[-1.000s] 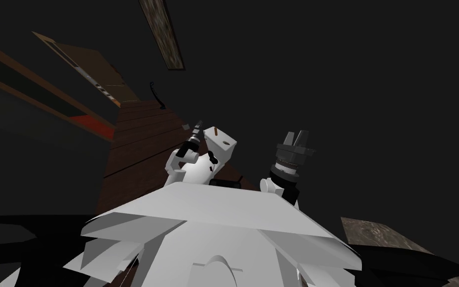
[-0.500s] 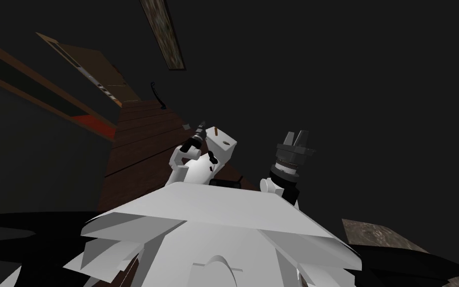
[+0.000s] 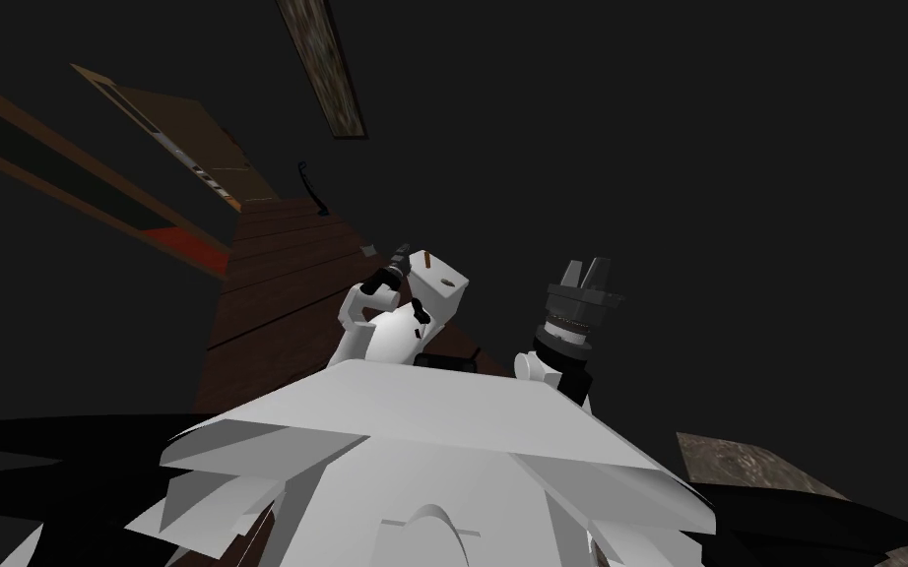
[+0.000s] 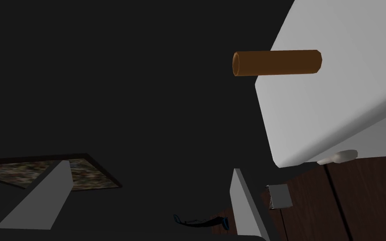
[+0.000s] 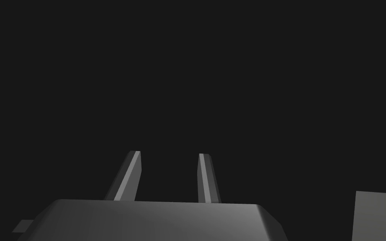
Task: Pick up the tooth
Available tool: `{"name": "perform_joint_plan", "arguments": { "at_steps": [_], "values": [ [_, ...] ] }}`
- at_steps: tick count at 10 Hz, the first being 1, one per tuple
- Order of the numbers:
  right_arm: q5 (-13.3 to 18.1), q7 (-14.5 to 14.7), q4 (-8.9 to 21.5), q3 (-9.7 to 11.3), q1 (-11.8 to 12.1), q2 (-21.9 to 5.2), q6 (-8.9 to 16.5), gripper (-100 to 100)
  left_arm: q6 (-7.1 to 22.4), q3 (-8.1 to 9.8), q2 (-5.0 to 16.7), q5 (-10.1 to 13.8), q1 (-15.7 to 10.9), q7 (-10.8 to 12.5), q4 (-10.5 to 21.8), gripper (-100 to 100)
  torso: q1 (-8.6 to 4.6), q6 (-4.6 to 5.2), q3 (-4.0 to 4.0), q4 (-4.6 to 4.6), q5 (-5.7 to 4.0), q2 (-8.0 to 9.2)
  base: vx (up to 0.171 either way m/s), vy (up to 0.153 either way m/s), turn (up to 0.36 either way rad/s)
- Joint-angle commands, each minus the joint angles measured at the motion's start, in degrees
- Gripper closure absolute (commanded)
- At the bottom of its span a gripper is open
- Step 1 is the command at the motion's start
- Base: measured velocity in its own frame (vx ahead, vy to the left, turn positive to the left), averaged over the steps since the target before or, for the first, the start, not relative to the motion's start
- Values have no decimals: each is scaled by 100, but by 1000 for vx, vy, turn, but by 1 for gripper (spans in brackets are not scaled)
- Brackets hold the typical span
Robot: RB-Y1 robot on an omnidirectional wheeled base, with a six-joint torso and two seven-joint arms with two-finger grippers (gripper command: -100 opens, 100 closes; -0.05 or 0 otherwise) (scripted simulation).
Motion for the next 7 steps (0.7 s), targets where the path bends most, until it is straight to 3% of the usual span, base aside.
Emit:
{"name": "perform_joint_plan", "arguments": {
  "at_steps": [1,7],
  "values": [
    [0,0,0,0,0,0,0,0,28,2,2,2,-17,1,30,-100,0,0,0,0,0,0,5,-6,18],
    [0,0,0,0,0,0,0,0,28,2,2,2,-17,1,30,-100,0,0,0,0,0,1,-1,2,-5]
  ]
}}
